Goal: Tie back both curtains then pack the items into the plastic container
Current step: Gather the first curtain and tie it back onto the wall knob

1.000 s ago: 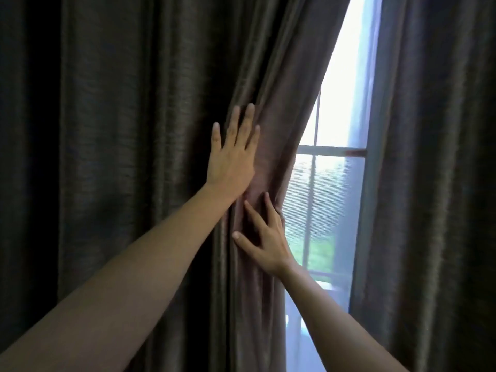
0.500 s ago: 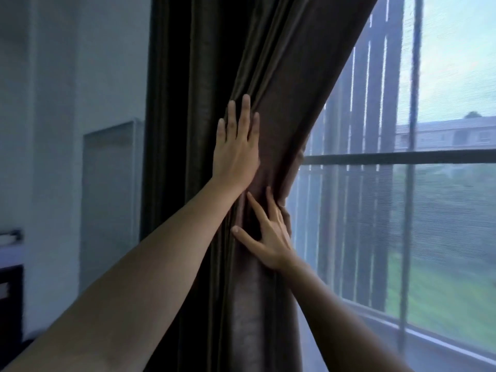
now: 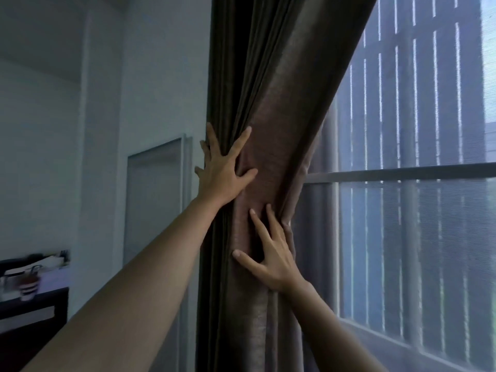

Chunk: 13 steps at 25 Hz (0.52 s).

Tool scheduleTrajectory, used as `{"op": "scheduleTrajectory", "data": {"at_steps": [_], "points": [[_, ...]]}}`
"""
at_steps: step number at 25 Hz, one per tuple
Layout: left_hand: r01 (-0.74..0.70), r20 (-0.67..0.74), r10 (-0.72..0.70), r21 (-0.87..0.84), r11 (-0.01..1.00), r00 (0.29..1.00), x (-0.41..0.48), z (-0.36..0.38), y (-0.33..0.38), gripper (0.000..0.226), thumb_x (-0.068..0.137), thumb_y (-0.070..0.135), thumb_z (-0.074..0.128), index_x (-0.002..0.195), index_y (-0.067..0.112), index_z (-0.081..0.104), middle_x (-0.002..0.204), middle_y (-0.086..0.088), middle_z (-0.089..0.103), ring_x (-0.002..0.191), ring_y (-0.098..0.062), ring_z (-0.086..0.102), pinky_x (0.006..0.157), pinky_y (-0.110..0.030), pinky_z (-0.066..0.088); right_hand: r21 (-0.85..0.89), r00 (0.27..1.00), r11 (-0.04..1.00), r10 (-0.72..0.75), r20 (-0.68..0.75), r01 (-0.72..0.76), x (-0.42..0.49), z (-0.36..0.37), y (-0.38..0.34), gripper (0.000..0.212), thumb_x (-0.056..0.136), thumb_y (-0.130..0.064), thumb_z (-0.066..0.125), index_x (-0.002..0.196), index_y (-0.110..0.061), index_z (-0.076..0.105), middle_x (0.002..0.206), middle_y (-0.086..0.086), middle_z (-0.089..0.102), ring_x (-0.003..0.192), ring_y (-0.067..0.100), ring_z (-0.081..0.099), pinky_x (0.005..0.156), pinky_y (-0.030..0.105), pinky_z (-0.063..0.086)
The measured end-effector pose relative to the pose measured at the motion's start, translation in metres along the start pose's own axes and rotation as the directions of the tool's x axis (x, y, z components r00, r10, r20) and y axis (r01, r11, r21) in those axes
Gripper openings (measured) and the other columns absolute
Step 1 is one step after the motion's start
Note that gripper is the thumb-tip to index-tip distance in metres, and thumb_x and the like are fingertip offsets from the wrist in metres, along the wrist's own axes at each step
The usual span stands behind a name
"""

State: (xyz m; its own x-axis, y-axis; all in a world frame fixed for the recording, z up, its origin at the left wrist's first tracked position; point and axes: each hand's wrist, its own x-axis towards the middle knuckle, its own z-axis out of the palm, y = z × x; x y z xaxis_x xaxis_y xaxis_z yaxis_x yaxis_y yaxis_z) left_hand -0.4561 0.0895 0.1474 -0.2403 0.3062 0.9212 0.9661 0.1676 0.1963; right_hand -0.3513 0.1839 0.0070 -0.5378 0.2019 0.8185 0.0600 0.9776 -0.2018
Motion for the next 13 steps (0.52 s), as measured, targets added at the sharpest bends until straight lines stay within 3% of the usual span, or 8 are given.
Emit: {"op": "scheduleTrajectory", "data": {"at_steps": [2, 4, 7, 9, 11, 13], "points": [[0.119, -0.026, -0.129, -0.237, 0.964, 0.991, 0.007, 0.002, -0.029, 0.111, 0.073, 0.046, 0.074, 0.135, 0.058, -0.018, 0.154, -0.008, -0.029, 0.145, -0.031, -0.008, 0.111, -0.059, 0.017, 0.067, 1.0, 0.998, 0.001, 0.008, -0.001, 0.017, 0.026, -0.003, 0.082, 0.076, -0.074, 0.042, 0.144, -0.051, 0.001, 0.157, -0.011, -0.015, 0.135, -0.005, -0.019, 0.113, 0.031, -0.003], [0.26, 0.038, -0.276, -0.483, 0.836, 0.96, 0.009, 0.008, -0.058, 0.116, 0.074, 0.038, 0.076, 0.14, 0.048, -0.018, 0.159, -0.01, -0.006, 0.146, -0.024, 0.008, 0.113, -0.041, 0.019, 0.17, 0.997, 0.985, 0.008, 0.077, -0.021, 0.036, 0.047, -0.006, 0.078, 0.082, -0.068, 0.045, 0.145, -0.048, 0.006, 0.158, -0.011, -0.012, 0.14, 0.0, -0.012, 0.113, 0.028, 0.001], [0.39, 0.108, -0.382, -0.422, 0.818, 0.918, 0.009, 0.017, -0.097, 0.091, 0.081, 0.031, 0.07, 0.149, 0.028, 0.009, 0.146, -0.008, 0.042, 0.13, -0.026, 0.045, 0.107, -0.035, 0.037, 0.231, 0.979, 0.967, 0.063, 0.193, -0.108, 0.075, 0.053, -0.005, 0.059, 0.093, -0.054, 0.039, 0.146, -0.036, 0.022, 0.158, -0.005, 0.016, 0.144, 0.014, 0.016, 0.111, 0.02, 0.012], [0.388, 0.064, -0.391, -0.35, 0.853, 0.918, -0.002, 0.022, -0.113, 0.062, 0.083, 0.028, 0.067, 0.138, 0.018, 0.038, 0.13, -0.007, 0.058, 0.117, -0.026, 0.056, 0.096, -0.03, 0.044, 0.08, 0.998, 0.997, 0.023, -0.059, -0.018, 0.096, 0.043, -0.005, 0.05, 0.097, -0.046, 0.036, 0.143, -0.028, 0.033, 0.149, 0.001, 0.037, 0.137, 0.019, 0.034, 0.106, 0.019, 0.022], [0.34, 0.122, -0.32, -0.433, 0.835, 0.94, -0.021, 0.028, -0.119, 0.046, 0.086, 0.031, 0.065, 0.127, 0.016, 0.051, 0.118, -0.001, 0.063, 0.107, -0.018, 0.06, 0.084, -0.02, 0.047, -0.085, 0.939, 0.996, -0.058, -0.34, 0.031, 0.11, 0.027, -0.012, 0.051, 0.096, -0.047, 0.034, 0.143, -0.028, 0.033, 0.15, 0.004, 0.034, 0.135, 0.021, 0.033, 0.108, 0.027, 0.023], [0.345, 0.211, -0.273, -0.576, 0.741, 0.938, -0.041, 0.029, -0.118, 0.037, 0.088, 0.035, 0.062, 0.121, 0.019, 0.057, 0.11, 0.004, 0.065, 0.101, -0.012, 0.063, 0.077, -0.013, 0.048, -0.133, 0.933, 0.991, -0.058, -0.356, 0.01, 0.127, 0.018, -0.021, 0.056, 0.094, -0.051, 0.032, 0.147, -0.034, 0.021, 0.157, 0.007, 0.016, 0.136, 0.026, 0.023, 0.111, 0.035, 0.019]]}}
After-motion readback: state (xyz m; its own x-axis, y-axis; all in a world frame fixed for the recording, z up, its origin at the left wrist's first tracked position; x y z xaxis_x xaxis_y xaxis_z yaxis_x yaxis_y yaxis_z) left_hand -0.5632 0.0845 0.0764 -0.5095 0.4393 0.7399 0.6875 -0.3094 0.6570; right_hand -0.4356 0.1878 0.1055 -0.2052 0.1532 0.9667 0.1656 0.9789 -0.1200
